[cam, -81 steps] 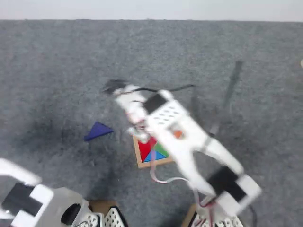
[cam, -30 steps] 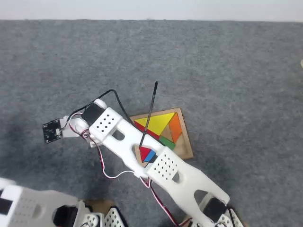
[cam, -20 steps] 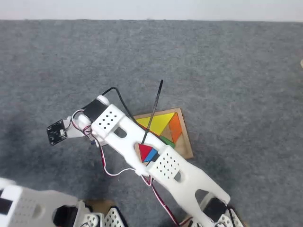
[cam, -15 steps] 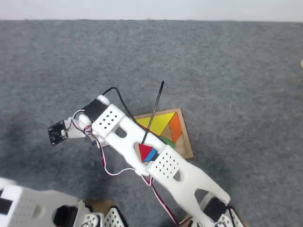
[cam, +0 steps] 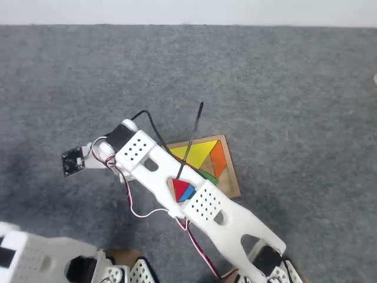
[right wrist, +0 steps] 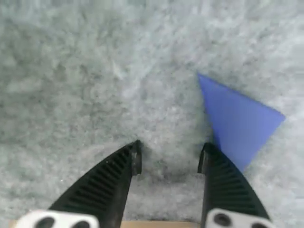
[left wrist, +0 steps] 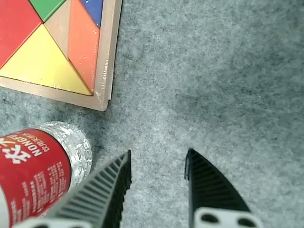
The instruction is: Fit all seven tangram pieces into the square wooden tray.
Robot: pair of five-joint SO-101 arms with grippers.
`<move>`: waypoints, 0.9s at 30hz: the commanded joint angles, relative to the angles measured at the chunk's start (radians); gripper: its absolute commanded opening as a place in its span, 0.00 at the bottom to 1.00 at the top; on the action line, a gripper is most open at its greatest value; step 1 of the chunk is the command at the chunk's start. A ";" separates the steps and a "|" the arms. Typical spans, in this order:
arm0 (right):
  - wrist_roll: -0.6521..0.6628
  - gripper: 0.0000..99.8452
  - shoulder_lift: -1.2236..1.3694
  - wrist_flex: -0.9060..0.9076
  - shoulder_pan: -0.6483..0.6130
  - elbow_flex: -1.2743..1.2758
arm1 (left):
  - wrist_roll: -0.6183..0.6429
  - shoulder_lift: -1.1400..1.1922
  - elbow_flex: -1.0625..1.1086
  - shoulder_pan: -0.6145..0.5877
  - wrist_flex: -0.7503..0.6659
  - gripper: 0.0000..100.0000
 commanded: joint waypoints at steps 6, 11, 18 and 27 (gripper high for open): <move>-0.064 0.22 -0.039 -0.091 0.021 -0.190 | -0.035 -0.009 -0.007 -0.003 -0.021 0.19; -0.157 0.22 0.010 -0.341 0.022 -0.170 | -0.046 -0.009 -0.005 -0.005 -0.014 0.19; -0.158 0.22 0.170 -0.443 0.024 -0.155 | -0.046 -0.011 -0.005 -0.014 -0.014 0.19; 0.051 0.19 0.128 0.099 0.031 -0.218 | -0.048 -0.014 -0.004 -0.008 -0.012 0.19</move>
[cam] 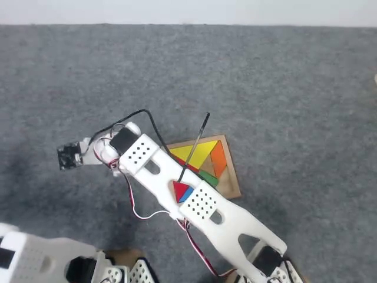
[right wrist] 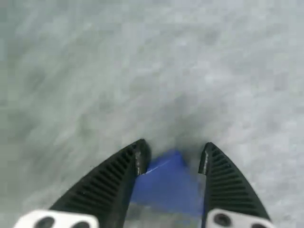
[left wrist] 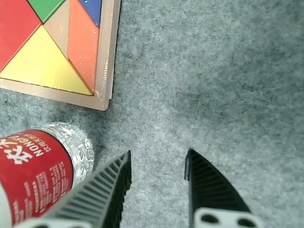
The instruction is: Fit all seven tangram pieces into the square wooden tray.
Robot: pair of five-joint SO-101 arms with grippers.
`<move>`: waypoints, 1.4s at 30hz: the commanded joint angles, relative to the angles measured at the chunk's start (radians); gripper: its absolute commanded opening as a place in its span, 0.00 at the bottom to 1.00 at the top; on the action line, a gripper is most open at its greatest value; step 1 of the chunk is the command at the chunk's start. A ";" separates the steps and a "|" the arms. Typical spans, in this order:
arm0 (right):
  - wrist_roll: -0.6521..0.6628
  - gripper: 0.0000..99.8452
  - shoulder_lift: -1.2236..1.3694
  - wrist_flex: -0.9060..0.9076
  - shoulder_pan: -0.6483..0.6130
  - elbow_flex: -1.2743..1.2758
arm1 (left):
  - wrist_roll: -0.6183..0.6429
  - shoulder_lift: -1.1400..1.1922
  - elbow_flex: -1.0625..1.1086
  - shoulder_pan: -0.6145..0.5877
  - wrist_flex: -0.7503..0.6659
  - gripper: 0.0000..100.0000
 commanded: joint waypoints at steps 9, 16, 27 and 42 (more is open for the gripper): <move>-0.281 0.13 -0.088 0.176 0.012 -0.011 | -0.017 -0.009 -0.004 -0.002 -0.012 0.19; -0.689 0.13 -0.171 0.176 0.074 -0.006 | -0.018 -0.009 -0.004 0.000 -0.012 0.19; -0.973 0.13 -0.179 0.182 0.119 -0.006 | -0.018 -0.008 -0.004 -0.003 -0.014 0.19; -0.959 0.13 -0.516 0.177 0.168 0.466 | -0.020 -0.008 -0.004 0.009 -0.021 0.19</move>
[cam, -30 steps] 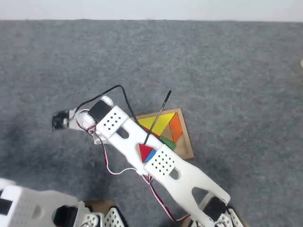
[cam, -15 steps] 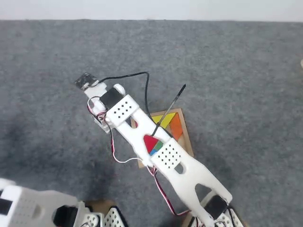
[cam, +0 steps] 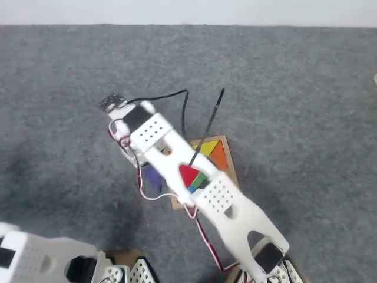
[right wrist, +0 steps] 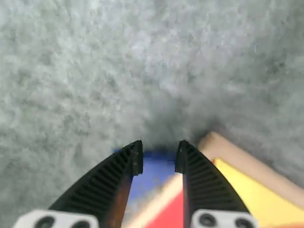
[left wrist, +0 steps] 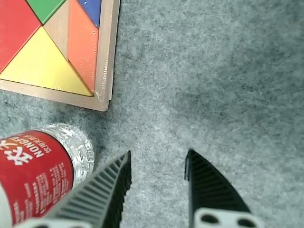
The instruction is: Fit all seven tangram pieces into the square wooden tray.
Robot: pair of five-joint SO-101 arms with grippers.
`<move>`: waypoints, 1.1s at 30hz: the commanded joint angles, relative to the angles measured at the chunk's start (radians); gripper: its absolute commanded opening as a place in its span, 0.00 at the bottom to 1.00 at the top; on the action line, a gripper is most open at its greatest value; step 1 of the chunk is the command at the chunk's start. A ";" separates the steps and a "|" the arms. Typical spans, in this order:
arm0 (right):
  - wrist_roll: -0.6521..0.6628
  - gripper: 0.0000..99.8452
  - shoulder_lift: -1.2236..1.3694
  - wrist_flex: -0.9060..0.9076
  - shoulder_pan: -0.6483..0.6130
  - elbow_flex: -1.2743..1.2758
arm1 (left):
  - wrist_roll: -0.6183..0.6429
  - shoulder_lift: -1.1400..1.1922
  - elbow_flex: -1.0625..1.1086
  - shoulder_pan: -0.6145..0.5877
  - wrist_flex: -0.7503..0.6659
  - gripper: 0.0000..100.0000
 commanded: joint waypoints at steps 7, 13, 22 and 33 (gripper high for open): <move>-0.020 0.13 -0.211 0.041 -0.004 0.233 | -0.014 -0.008 -0.002 0.023 -0.014 0.19; -0.169 0.13 -0.160 0.024 -0.122 0.241 | -0.014 -0.008 0.036 0.038 -0.018 0.19; -0.186 0.13 -0.102 0.007 -0.136 0.239 | -0.014 -0.009 0.035 0.040 -0.020 0.19; -0.460 0.16 -0.107 -0.111 -0.136 0.206 | -0.014 -0.009 0.035 0.034 -0.018 0.19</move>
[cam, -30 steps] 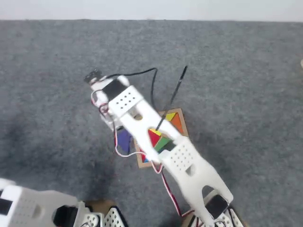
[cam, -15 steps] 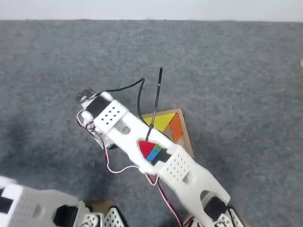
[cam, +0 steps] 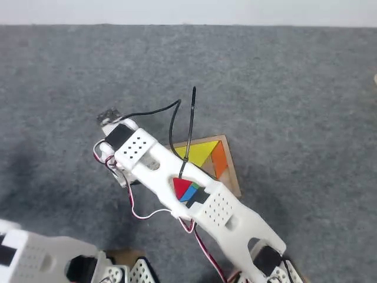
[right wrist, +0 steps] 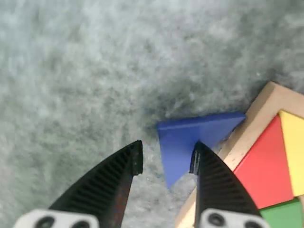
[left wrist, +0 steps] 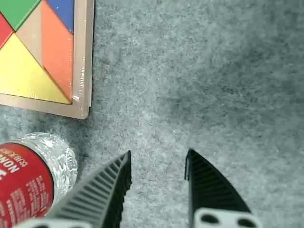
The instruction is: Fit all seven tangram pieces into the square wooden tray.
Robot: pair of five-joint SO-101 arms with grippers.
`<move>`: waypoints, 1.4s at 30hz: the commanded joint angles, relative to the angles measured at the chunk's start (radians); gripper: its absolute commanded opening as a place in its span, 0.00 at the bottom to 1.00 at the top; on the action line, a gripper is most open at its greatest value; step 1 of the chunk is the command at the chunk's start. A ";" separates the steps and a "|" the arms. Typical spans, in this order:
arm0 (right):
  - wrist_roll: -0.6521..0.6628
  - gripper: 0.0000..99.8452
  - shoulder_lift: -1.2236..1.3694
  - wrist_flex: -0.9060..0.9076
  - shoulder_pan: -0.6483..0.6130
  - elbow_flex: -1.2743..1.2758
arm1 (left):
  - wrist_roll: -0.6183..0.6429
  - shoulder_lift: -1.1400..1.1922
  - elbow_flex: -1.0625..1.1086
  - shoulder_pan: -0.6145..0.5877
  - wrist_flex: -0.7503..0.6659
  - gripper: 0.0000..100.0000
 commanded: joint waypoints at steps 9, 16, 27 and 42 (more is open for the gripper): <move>-0.279 0.31 0.005 0.018 0.012 -0.052 | -0.014 -0.009 -0.008 0.002 -0.020 0.19; -0.272 0.30 0.079 0.021 0.028 -0.057 | -0.014 -0.009 -0.008 0.003 -0.020 0.19; -0.278 0.17 0.096 -0.019 0.031 -0.190 | -0.014 -0.009 -0.008 0.003 -0.014 0.19; -0.278 0.17 0.097 -0.041 0.071 -0.209 | -0.014 -0.009 -0.008 0.003 -0.020 0.19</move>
